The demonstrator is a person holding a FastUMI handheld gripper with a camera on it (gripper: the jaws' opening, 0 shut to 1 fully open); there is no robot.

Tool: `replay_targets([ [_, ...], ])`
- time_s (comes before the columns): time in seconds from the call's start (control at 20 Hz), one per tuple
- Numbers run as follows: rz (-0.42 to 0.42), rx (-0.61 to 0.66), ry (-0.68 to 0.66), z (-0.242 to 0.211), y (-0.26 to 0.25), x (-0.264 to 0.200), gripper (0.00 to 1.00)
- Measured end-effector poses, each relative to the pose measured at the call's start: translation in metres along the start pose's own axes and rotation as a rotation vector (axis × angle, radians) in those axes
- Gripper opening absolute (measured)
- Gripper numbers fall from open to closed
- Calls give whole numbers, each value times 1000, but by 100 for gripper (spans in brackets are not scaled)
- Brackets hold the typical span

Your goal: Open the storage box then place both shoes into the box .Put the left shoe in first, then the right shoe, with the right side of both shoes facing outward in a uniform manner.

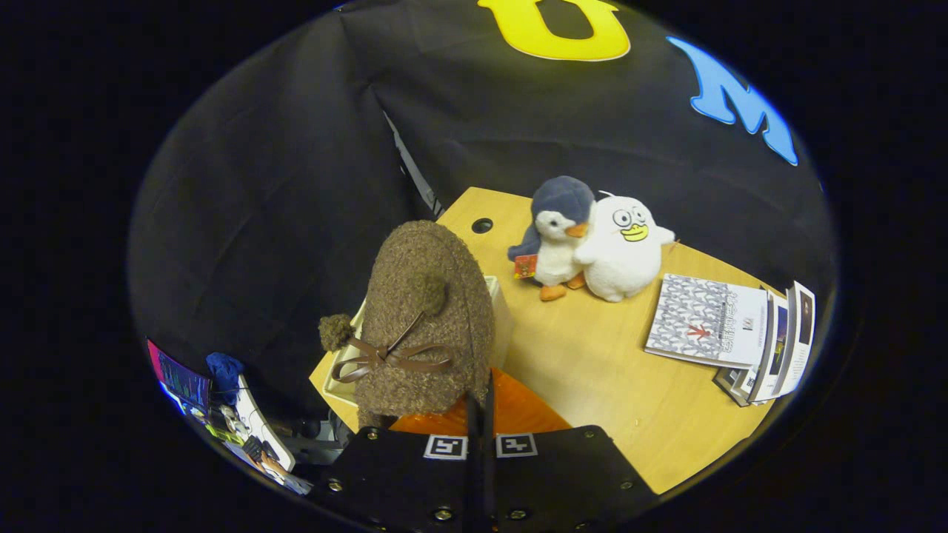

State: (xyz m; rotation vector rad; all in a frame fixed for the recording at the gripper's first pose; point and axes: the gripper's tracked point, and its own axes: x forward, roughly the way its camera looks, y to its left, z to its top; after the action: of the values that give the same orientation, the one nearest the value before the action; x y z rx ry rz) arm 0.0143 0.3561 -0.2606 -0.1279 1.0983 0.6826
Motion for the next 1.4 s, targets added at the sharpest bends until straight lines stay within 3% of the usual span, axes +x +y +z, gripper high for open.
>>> replay_targets([
  [0.45, -5, -117, 71, 11, 46, 61, 0],
  [0.95, -65, -179, 192, -8, 53, 121, 0],
  [1.1, -65, -174, 223, -19, 55, 134, 0],
  [1.2, -9, -133, 226, -24, 70, 138, 2],
  [1.4, 2, -117, 94, 2, 68, 118, 66],
])
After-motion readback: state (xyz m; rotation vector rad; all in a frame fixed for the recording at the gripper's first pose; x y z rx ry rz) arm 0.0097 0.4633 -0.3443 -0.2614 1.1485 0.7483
